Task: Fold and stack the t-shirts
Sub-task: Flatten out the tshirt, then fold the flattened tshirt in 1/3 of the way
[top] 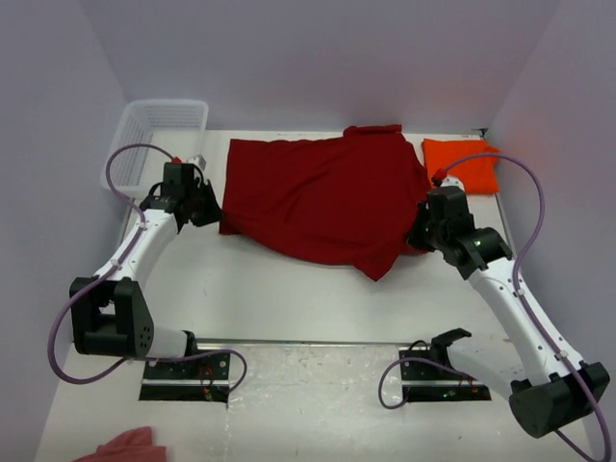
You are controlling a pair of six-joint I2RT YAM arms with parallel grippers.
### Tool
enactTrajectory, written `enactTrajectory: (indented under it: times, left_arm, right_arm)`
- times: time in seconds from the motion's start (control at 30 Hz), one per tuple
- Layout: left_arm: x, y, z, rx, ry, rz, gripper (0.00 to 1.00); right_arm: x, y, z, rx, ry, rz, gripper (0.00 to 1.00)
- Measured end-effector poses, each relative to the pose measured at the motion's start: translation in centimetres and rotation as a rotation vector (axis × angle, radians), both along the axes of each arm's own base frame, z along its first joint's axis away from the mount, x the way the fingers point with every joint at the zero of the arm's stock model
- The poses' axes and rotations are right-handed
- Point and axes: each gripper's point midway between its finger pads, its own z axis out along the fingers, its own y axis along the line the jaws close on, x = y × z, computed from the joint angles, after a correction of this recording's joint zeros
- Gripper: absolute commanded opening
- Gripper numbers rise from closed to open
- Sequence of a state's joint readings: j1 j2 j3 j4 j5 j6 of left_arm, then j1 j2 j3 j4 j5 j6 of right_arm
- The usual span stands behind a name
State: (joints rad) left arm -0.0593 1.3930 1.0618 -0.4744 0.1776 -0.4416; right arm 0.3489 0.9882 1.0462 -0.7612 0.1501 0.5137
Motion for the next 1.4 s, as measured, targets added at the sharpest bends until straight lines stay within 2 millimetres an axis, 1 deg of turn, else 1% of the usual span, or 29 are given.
enactTrajectory:
  times: [0.03,0.07,0.13,0.17,0.27,0.4,0.47,0.53,0.67,0.8,0.93,1.07,1.3,1.4]
  left_arm:
    - [-1.1,0.1,-1.3,0.005,0.050,0.000,0.00]
    - [-1.9,0.2,-2.2,0.010,0.085,-0.003,0.00]
    - [-3.1,0.3,-3.4,0.015,0.136,-0.003,0.00]
    - [-3.5,0.3,-3.6,0.016,0.151,-0.003,0.00]
    - [-4.2,0.3,-3.6,0.016,0.162,-0.002,0.00]
    - [-5.1,0.6,-2.3,0.027,0.142,0.008,0.00]
    - [-5.5,0.8,-1.7,0.033,0.124,0.014,0.00]
    - [-6.4,1.0,-1.4,0.037,0.114,0.018,0.00]
    - [-8.6,1.0,-1.7,0.032,0.135,0.016,0.00]
    - [-10.8,1.0,-2.3,0.023,0.160,0.018,0.00]
    - [-11.9,1.1,-2.1,0.025,0.165,0.024,0.00]
    - [-12.4,1.3,-2.1,0.032,0.174,0.028,0.00]
    - [-14.1,1.4,-3.8,0.038,0.238,0.029,0.00]
    - [-14.7,1.5,-4.2,0.039,0.260,0.029,0.00]
  right_arm:
    - [-0.6,-0.3,-1.4,-0.013,0.043,-0.009,0.00]
    - [-1.1,-0.5,-2.4,-0.022,0.074,-0.016,0.00]
    - [-2.2,-0.8,-3.6,-0.027,0.116,-0.031,0.00]
    - [-2.6,-0.9,-3.8,-0.022,0.121,-0.039,0.00]
    - [-3.6,-1.0,-3.4,0.001,0.113,-0.050,0.00]
    - [-4.7,-1.1,-2.5,0.028,0.088,-0.062,0.00]
    - [-5.3,-1.3,-2.4,0.036,0.089,-0.071,0.00]
    - [-6.1,-1.5,-2.6,0.040,0.092,-0.082,0.00]
    - [-7.8,-1.8,-2.7,0.056,0.100,-0.093,0.00]
    - [-9.0,-2.2,-2.6,0.056,0.104,-0.108,0.00]
    - [-9.3,-3.2,-2.1,0.027,0.092,-0.145,0.00]
    - [-9.0,-3.6,-1.1,0.018,0.074,-0.162,0.00]
    - [-9.0,-3.5,-1.1,0.021,0.081,-0.165,0.00]
    - [-9.2,-3.4,-1.2,0.026,0.086,-0.162,0.00]
